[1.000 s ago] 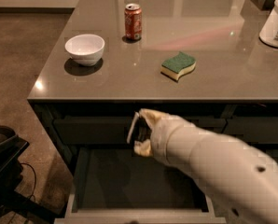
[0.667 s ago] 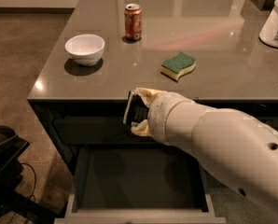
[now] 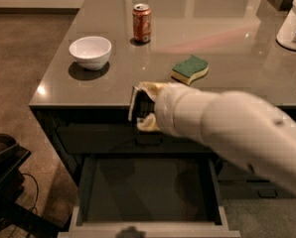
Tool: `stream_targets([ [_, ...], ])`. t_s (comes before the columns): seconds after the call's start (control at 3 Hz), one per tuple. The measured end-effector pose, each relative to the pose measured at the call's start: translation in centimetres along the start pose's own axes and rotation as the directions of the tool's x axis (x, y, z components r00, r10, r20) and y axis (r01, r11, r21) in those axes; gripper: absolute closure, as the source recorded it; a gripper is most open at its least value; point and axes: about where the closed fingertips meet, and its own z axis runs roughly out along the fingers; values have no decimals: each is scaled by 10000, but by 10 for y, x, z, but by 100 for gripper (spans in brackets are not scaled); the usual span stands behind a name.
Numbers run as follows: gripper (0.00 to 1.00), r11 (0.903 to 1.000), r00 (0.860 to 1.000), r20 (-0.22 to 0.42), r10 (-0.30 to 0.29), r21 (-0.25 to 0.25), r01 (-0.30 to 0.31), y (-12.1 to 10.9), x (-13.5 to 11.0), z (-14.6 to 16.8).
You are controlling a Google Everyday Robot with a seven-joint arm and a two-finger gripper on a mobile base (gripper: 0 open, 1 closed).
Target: Pick rxbar chocolate from middle drawer and place on counter
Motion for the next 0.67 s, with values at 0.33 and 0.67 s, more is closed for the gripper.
stream_targets([
  [0.33, 100, 9975, 9940, 876, -648, -222, 670, -33, -9, 43],
  [0.67, 100, 9921, 9840, 1428, -1063, -513, 1146, -62, -13, 86],
])
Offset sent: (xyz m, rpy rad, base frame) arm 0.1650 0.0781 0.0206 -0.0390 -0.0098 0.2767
